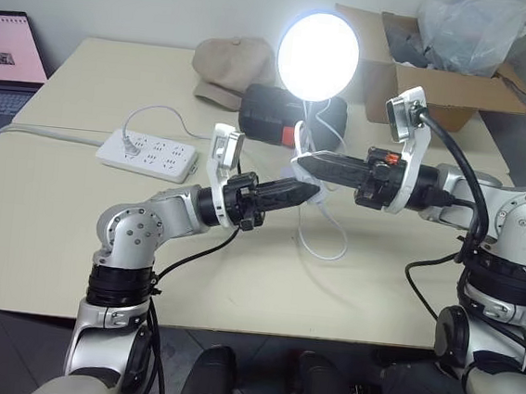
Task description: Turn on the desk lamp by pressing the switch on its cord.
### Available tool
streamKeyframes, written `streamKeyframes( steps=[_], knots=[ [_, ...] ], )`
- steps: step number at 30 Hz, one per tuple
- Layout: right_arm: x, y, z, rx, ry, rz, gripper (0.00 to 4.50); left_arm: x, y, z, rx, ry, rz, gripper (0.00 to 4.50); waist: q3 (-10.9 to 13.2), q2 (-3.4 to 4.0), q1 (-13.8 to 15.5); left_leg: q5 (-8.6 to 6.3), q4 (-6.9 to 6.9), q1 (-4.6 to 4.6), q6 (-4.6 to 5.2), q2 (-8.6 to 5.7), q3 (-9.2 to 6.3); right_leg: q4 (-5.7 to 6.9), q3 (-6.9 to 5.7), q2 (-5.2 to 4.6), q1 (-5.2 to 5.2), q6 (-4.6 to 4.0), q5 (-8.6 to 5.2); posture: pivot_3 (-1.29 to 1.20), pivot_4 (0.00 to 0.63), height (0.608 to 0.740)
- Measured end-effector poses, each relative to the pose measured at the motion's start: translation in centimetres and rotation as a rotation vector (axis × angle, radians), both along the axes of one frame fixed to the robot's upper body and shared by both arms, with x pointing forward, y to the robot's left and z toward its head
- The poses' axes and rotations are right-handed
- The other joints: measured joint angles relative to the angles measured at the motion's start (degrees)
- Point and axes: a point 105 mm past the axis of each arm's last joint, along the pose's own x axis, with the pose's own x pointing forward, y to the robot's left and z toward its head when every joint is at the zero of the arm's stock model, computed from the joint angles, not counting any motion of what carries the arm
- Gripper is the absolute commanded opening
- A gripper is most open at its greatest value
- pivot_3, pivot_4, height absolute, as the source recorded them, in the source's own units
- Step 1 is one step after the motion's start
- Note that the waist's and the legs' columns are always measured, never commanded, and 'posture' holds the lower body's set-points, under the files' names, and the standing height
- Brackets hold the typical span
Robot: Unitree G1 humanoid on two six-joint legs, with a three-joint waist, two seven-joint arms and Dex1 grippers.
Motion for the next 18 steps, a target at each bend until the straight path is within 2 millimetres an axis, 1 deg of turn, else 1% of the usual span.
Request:
streamKeyframes(
  steps=[2, 4, 5, 7, 8, 11, 12, 14, 15, 17, 18],
  knots=[
    [0.0, 0.1, 0.0, -0.001, -0.001, 0.003, 0.39, -0.1, 0.1, 0.0, 0.004, -0.003, -0.001, 0.51, 0.0, 0.0, 0.0, 0.0, 0.0, -0.01, 0.0, 0.0, 0.0, 0.0, 0.0, 0.0, -0.01, 0.0, 0.0, 0.0, 0.15, 0.74],
    [-0.1, 0.2, -0.1, -0.003, 0.001, 0.01, 0.39, -0.2, 0.3, 0.0, 0.009, -0.004, -0.008, 1.21, 0.0, 0.0, 0.0, 0.0, 0.0, -0.01, 0.0, 0.0, 0.0, 0.0, 0.0, 0.0, -0.01, 0.0, 0.0, 0.0, 0.15, 0.74],
    [-0.1, 0.3, -0.2, -0.005, 0.003, 0.011, 0.39, -0.2, 0.4, -0.2, 0.021, -0.005, -0.006, 1.34, 0.0, 0.0, 0.0, 0.0, 0.0, -0.02, 0.0, 0.0, 0.0, 0.0, 0.0, 0.0, -0.02, 0.0, 0.0, 0.0, 0.15, 0.74],
    [0.1, 0.2, -0.2, -0.006, -0.001, -0.007, 0.39, -0.3, 0.7, -0.8, 0.057, 0.002, -0.003, 1.81, 0.0, 0.0, 0.0, 0.0, -0.01, -0.02, 0.0, 0.0, 0.01, -0.01, 0.01, 0.0, -0.03, 0.0, 0.0, 0.0, 0.15, 0.74],
    [0.2, 0.1, -0.2, -0.008, 0.0, -0.019, 0.39, -0.5, 1.0, -1.4, 0.104, -0.001, -0.004, 2.05, 0.0, 0.0, 0.0, 0.0, -0.02, -0.02, 0.0, 0.01, 0.01, -0.01, 0.01, 0.0, -0.05, 0.0, 0.0, 0.0, 0.15, 0.74],
    [0.4, 0.1, -0.3, -0.013, 0.006, -0.036, 0.39, -0.7, 1.3, -2.1, 0.151, -0.006, -0.008, 2.58, 0.0, 0.0, 0.0, 0.0, -0.03, -0.05, 0.0, 0.0, 0.0, -0.01, 0.0, 0.0, -0.08, 0.0, 0.0, 0.0, 0.15, 0.74],
    [0.4, 0.2, -0.4, -0.01, 0.01, -0.041, 0.39, -0.9, 1.5, -2.3, 0.191, -0.042, -0.002, 2.84, 0.0, 0.0, 0.0, 0.0, -0.03, -0.05, 0.0, 0.01, 0.01, -0.01, 0.01, 0.0, -0.09, 0.0, 0.0, 0.0, 0.15, 0.74],
    [0.5, 0.3, -0.4, -0.01, 0.015, -0.049, 0.39, -0.8, 1.9, -2.5, 0.239, -0.086, 0.019, 3.14, 0.0, 0.0, 0.0, 0.0, -0.04, -0.06, 0.0, 0.0, 0.02, -0.01, 0.02, 0.0, -0.1, 0.0, 0.0, 0.0, 0.15, 0.74],
    [0.6, 0.3, -0.7, -0.01, 0.026, -0.063, 0.39, -0.5, 2.5, -3.1, 0.325, -0.156, 0.059, 3.36, 0.0, 0.0, 0.0, 0.0, -0.06, -0.06, 0.0, 0.01, 0.03, -0.01, 0.03, 0.0, -0.12, -0.01, 0.0, 0.0, 0.15, 0.74],
    [0.8, 0.3, -0.9, -0.009, 0.037, -0.083, 0.39, -0.1, 3.1, -3.9, 0.412, -0.232, 0.094, 3.66, 0.0, 0.01, 0.0, 0.0, -0.08, -0.06, 0.0, 0.0, 0.03, -0.01, 0.02, -0.01, -0.13, -0.01, -0.01, 0.0, 0.15, 0.74],
    [1.1, 0.4, -1.2, -0.005, 0.05, -0.104, 0.39, 0.2, 3.7, -4.6, 0.506, -0.317, 0.113, 3.87, 0.0, 0.01, 0.0, 0.0, -0.08, -0.06, 0.0, 0.02, 0.04, -0.02, 0.03, 0.0, -0.14, -0.02, 0.0, 0.0, 0.15, 0.74]
  ],
)
